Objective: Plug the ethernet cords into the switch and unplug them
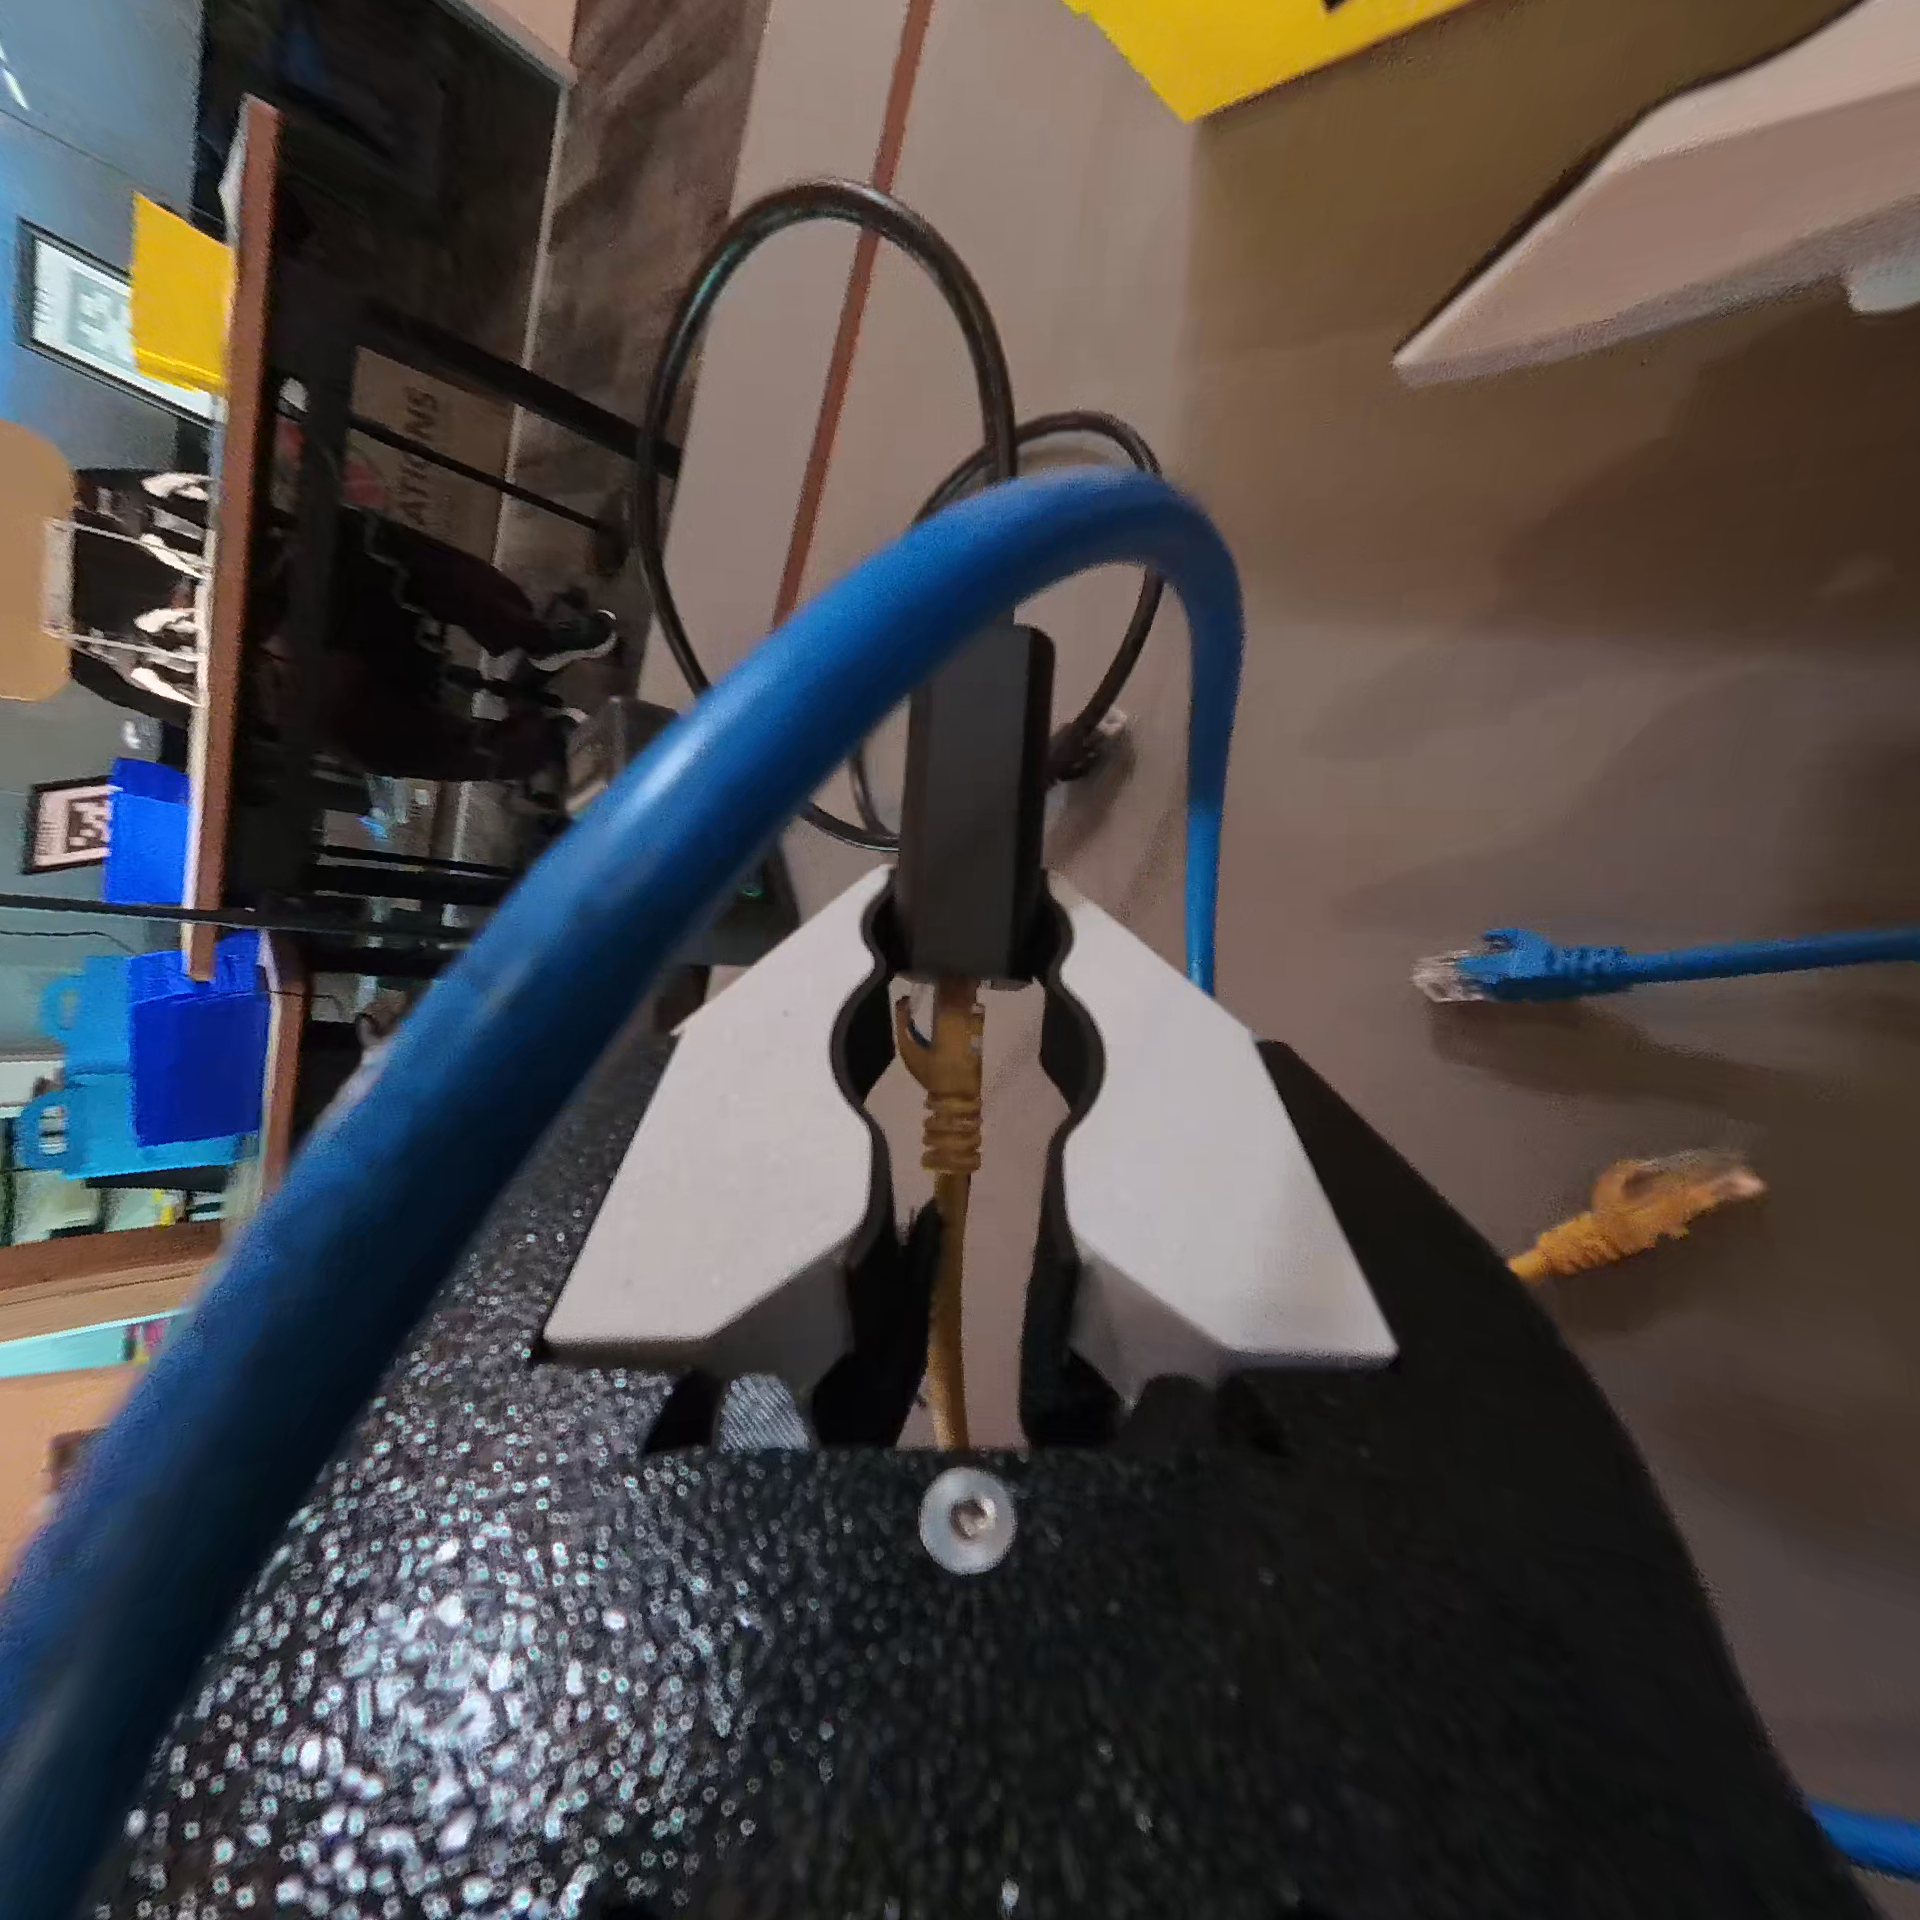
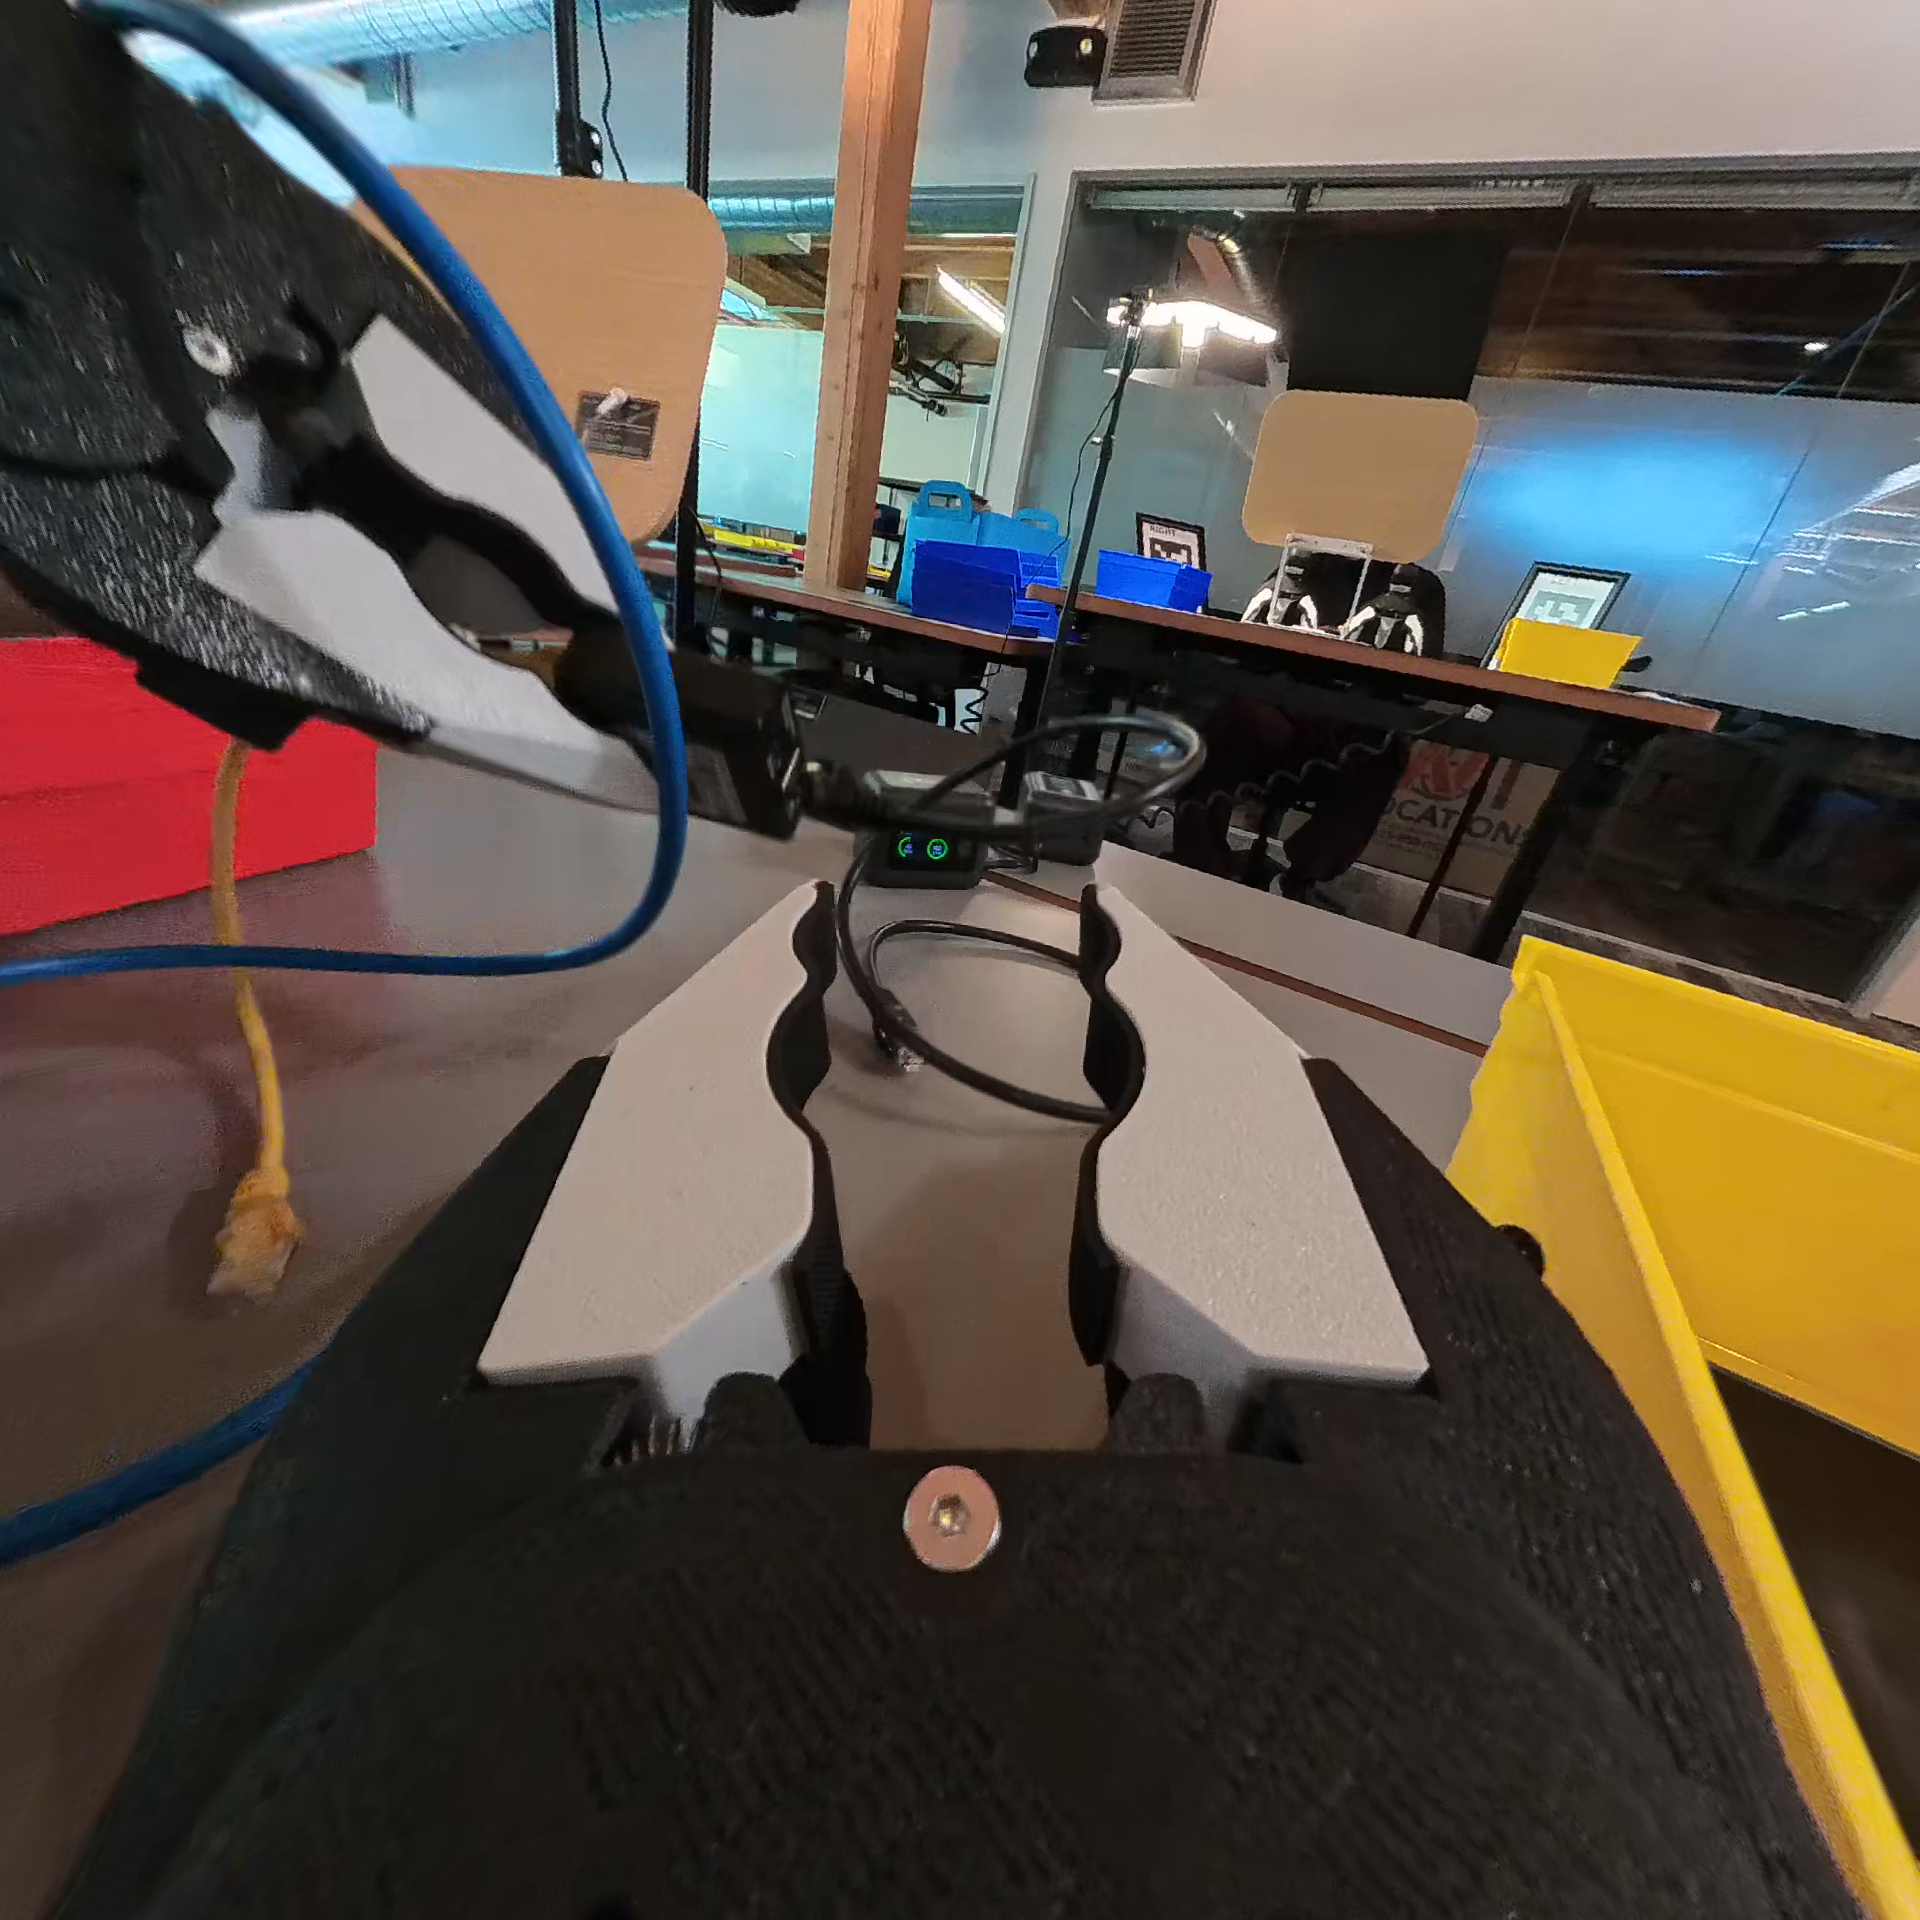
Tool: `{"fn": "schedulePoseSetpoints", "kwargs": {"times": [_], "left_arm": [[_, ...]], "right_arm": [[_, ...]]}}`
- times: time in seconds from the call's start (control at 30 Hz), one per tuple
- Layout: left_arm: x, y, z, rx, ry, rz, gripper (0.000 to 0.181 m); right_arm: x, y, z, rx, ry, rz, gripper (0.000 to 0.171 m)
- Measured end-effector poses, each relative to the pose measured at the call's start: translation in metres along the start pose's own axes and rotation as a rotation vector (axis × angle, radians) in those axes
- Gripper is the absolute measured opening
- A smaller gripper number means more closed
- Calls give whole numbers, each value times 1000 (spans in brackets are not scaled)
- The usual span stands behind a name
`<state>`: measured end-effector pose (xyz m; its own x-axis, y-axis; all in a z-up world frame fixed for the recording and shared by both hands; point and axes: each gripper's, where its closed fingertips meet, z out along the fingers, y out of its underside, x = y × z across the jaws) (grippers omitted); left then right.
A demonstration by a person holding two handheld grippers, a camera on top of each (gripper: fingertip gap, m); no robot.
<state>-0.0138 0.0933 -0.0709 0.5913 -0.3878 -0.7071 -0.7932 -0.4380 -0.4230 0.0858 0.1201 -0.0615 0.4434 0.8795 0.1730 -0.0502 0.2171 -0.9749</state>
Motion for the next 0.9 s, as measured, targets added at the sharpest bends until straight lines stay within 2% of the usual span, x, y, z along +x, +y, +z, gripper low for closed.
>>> {"fn": "schedulePoseSetpoints", "kwargs": {"times": [0.37, 0.53, 0.7, 0.83, 0.9], "left_arm": [[34, 29, 23, -21, 71, -90, 22], [46, 30, 24, 47, 102, -143, 22], [56, 34, 26, 76, 81, -105, 22], [74, 41, 32, 115, 110, -63, 22], [81, 42, 34, 138, 116, -39, 21]], "right_arm": [[-7, 5, 2, -22, -30, -4, 46], [-12, 10, 5, -48, -60, 7, 46], [-29, 15, 8, -80, -153, 13, 47], [-48, 30, 10, -172, -270, -84, 48], [-57, 48, 14, -270, -315, -226, 49]]}}
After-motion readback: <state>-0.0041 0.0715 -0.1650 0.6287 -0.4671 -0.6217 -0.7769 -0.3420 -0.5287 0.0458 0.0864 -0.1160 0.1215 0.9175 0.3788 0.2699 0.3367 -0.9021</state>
